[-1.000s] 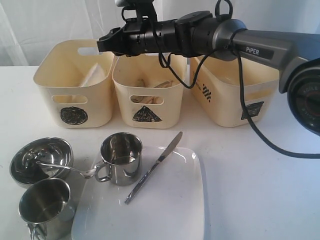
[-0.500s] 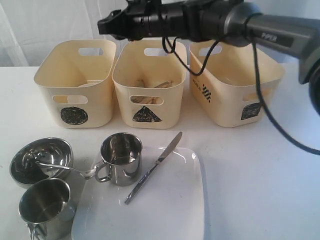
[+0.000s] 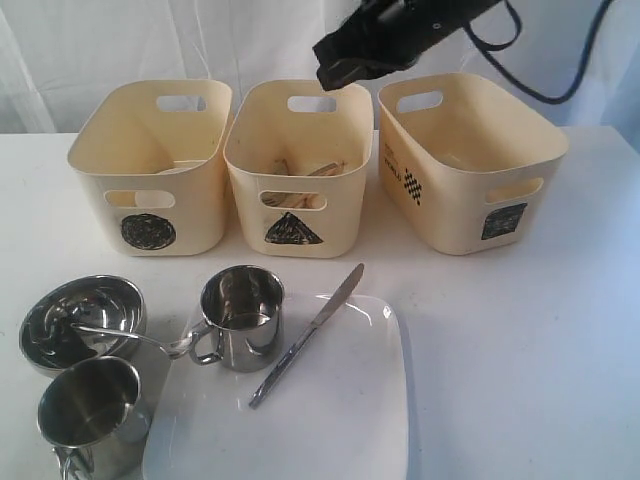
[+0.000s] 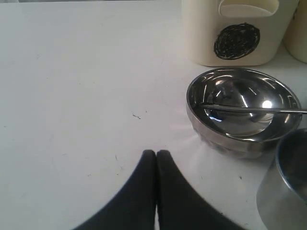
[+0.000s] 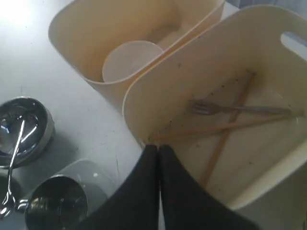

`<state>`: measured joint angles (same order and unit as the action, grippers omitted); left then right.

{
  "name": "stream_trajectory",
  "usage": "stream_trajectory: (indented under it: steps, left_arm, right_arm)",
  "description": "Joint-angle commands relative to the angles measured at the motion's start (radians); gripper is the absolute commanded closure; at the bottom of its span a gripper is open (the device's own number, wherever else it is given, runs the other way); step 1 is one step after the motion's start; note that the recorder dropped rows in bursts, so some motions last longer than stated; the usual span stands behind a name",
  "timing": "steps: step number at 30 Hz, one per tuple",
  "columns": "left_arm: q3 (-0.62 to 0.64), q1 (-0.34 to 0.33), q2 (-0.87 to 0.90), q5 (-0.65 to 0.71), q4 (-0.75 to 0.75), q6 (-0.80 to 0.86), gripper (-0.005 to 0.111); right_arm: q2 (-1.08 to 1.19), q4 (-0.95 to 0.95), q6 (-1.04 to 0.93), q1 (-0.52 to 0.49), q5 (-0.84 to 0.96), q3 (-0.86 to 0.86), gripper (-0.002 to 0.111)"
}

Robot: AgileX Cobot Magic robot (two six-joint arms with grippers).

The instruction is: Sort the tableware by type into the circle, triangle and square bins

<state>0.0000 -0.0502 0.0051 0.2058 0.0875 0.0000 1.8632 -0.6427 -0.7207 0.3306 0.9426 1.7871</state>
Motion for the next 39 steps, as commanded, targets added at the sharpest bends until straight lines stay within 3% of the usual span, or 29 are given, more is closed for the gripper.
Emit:
stream_trajectory:
  steps: [1, 12, 17, 25, 30, 33, 35, 39]
  left_arm:
    - [0.0, 0.003, -0.005, -0.003, 0.008, 0.0, 0.107]
    - [0.0, 0.003, -0.005, -0.003, 0.008, 0.0, 0.107]
    - [0.0, 0.003, -0.005, -0.003, 0.008, 0.0, 0.107]
    - [0.0, 0.003, -0.005, -0.003, 0.008, 0.0, 0.107]
    - [0.0, 0.003, -0.005, -0.003, 0.008, 0.0, 0.107]
    - [0.0, 0.003, -0.005, -0.003, 0.008, 0.0, 0.107]
    - [0.0, 0.003, -0.005, -0.003, 0.008, 0.0, 0.107]
    - [0.0, 0.003, -0.005, -0.003, 0.008, 0.0, 0.107]
  right_arm:
    - [-0.175, 0.003, 0.022, -0.004, -0.074, -0.185, 0.108]
    - [-0.633, -0.046, -0.015, 0.0, -0.426, -0.869, 0.108]
    - [-0.803, -0.111, 0.029, 0.0, -0.409, -1.074, 0.108]
    - [-0.906, -0.092, 0.041, 0.0, -0.187, -1.149, 0.108]
    - [-0.919, -0.011, 0.024, -0.002, -0.39, -1.149, 0.108]
    - [-0.919, -0.015, 0.042, -0.002, -0.401, -1.151, 0.108]
    - [-0.919, -0.028, 0.121, -0.002, -0.418, -1.161, 0.108]
    - [-0.968, -0.029, 0.349, -0.002, -0.645, -1.287, 0.108]
